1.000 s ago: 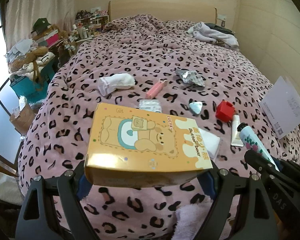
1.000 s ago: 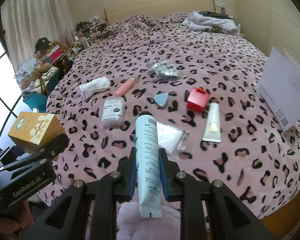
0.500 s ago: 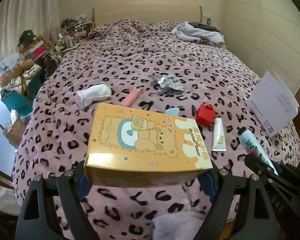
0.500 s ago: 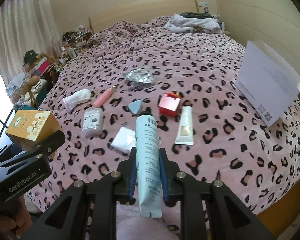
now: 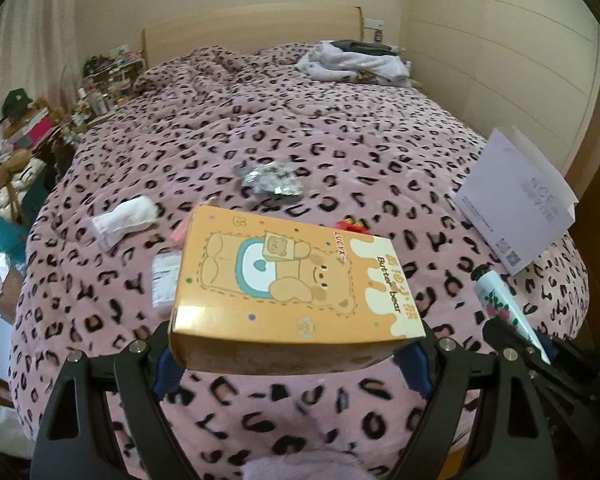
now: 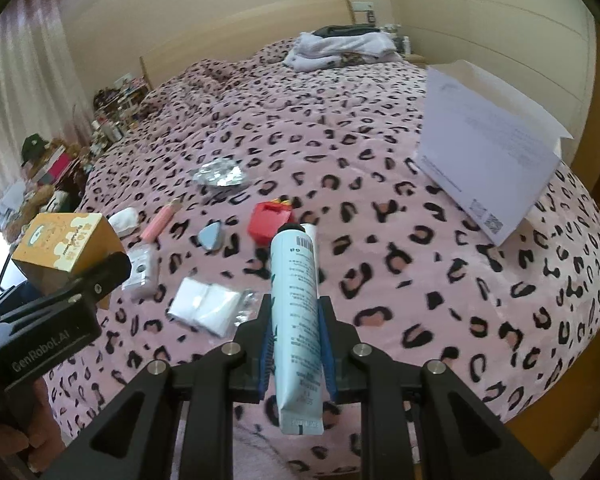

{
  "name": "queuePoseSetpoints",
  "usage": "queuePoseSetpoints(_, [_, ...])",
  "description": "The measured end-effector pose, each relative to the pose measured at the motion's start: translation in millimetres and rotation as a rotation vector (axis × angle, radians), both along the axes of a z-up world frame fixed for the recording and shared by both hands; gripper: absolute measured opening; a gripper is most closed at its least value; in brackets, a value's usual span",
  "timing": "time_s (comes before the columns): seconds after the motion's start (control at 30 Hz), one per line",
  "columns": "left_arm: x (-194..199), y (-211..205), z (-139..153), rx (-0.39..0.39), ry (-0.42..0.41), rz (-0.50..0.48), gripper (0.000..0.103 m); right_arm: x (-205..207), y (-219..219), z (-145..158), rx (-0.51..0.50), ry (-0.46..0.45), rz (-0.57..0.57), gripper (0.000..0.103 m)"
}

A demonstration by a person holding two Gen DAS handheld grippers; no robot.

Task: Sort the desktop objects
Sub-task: 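Carry the yellow box and white-blue tube toward the white paper bag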

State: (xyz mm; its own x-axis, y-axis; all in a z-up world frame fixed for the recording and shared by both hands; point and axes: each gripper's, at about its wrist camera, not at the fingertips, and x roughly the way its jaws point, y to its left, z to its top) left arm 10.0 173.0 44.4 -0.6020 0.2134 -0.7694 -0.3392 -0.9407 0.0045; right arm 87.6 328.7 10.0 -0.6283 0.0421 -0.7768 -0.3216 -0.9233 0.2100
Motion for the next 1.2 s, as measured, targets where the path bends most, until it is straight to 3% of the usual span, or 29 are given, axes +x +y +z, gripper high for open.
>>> queuePoseSetpoints(0.6, [-18.4,117.5,-8.1,0.018,-0.009,-0.164,0.087,9.6,95.1,-6.5,0.008,-0.009,-0.143,0.02])
queuePoseSetpoints(1.2, [-18.9,181.8,-6.7,0.002,0.0,-0.271,0.087,17.8,143.5,-1.5,0.02,-0.002,-0.205,0.02])
